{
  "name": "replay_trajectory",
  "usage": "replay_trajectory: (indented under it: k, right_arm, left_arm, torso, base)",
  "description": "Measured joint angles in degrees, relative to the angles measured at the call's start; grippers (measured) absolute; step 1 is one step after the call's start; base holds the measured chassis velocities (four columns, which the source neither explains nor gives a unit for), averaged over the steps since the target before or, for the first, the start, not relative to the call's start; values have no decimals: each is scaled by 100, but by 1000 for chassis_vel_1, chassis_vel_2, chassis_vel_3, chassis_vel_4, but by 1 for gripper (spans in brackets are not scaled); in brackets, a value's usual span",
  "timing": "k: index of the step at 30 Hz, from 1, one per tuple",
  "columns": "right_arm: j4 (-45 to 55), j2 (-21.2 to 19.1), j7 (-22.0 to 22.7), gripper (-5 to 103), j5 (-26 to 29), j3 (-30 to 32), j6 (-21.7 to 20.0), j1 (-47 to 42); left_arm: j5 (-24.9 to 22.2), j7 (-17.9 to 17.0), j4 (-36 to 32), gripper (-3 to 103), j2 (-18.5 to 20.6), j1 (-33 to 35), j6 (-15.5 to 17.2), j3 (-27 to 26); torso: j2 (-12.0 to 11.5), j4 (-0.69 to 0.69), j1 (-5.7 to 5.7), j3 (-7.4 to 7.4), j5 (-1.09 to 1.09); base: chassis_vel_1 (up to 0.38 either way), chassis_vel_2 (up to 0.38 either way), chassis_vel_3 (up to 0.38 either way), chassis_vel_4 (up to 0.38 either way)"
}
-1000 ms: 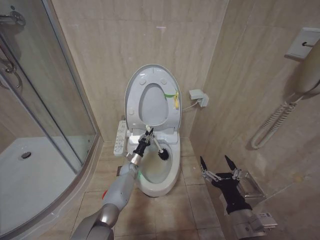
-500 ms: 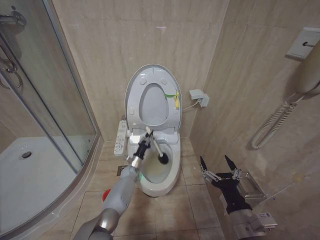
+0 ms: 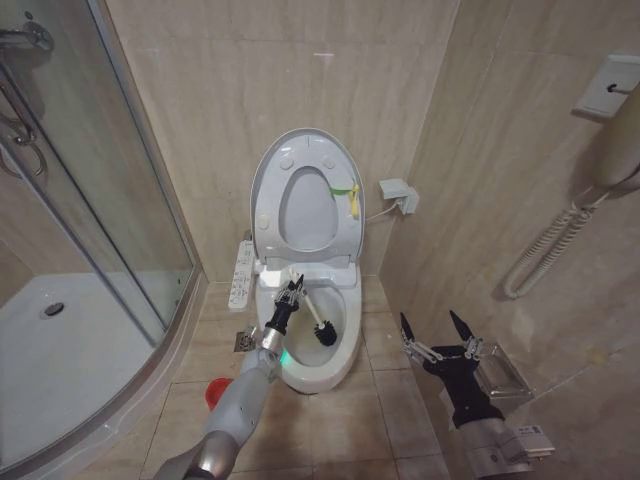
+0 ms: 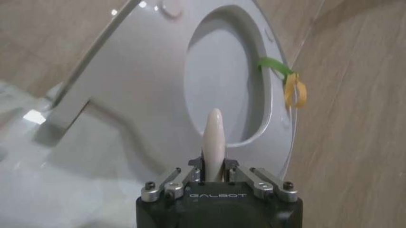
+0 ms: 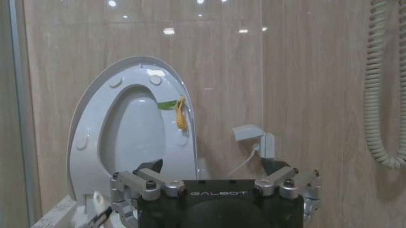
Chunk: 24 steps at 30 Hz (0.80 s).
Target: Open the toilet lid, clean the toilet bowl with a toilet brush, close the toilet lid, and flush.
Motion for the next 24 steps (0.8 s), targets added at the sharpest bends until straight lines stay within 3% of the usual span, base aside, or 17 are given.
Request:
replay_trajectory:
  k: [7,15,24]
  right_arm:
    - [0,0,0,100,0,0,0,0]
    - [0,0,0,100,0,0,0,0]
    - [0,0,0,100,0,0,0,0]
  left_arm:
    - [303,-68,145,20,-2,-298,-149,-228]
    - [638,21,316,20,0,52,-142,-278]
    - [126,39,36,20,-3,-265,33,-237]
  torso:
    - [0,-1,0,0,1]
    - [1,3,-1,-1,2]
    - [0,-3,0,0,2]
  base:
    - [0,0,0,0]
    - [0,0,0,0]
    - [0,0,0,0]
